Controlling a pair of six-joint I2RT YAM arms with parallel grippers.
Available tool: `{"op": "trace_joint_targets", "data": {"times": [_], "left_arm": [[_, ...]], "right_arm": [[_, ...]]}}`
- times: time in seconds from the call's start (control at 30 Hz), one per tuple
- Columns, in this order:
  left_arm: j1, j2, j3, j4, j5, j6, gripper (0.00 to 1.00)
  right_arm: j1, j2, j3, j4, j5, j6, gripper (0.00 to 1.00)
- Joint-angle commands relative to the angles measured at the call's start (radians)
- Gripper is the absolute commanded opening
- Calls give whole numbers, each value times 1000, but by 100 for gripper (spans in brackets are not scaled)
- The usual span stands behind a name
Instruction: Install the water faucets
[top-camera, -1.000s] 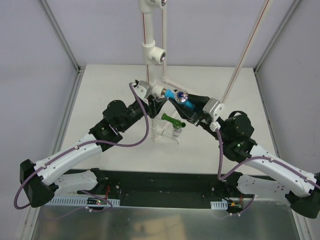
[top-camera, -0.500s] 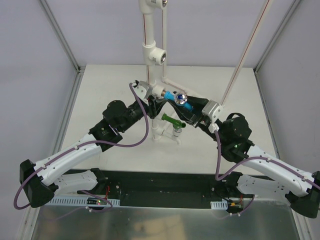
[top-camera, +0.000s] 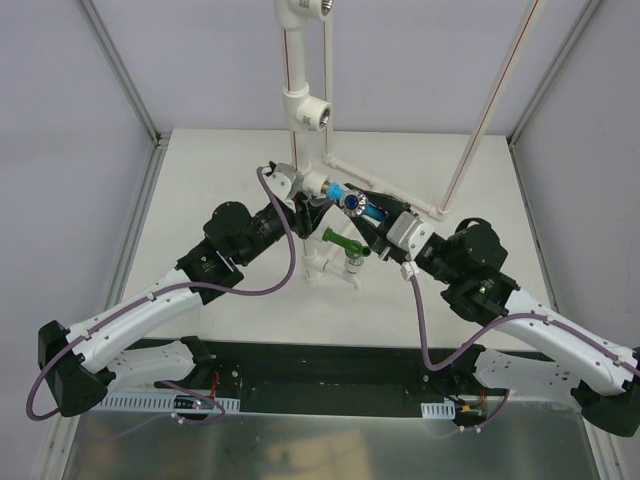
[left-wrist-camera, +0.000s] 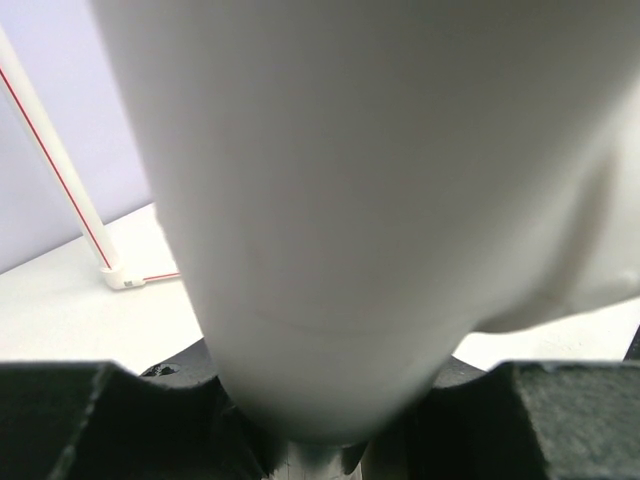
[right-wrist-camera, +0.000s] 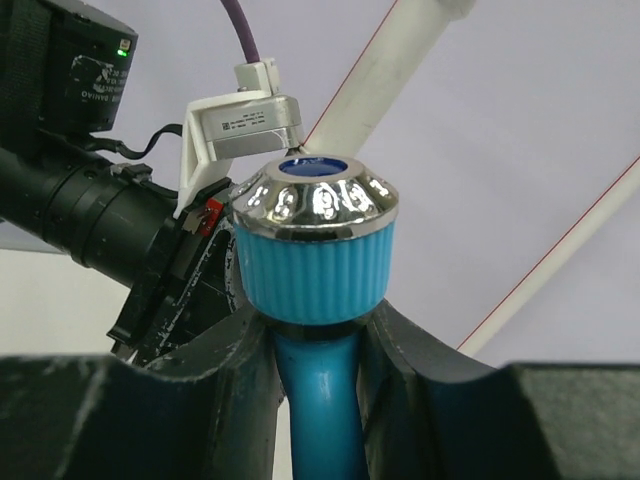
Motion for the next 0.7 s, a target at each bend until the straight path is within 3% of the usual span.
{"op": "trace_joint_targets", "data": {"times": [0.0,0.23,0.47,0.67], "left_arm": [[-20,-51,-19,-88,86,-245,0],[-20,-94,-42,-105,104,-249,0],[-21,-120,-40,-143,157,-249,0],[-20,-129,-45,-153,172,-247,0]], "right_arm": [[-2,35,70,-219,-51,-179,0],[-4,71,93,-295,-87,-371,0],[-4,107,78,-214,-153,-363,0],[-4,127,107,-250,-165,-372,0]]}}
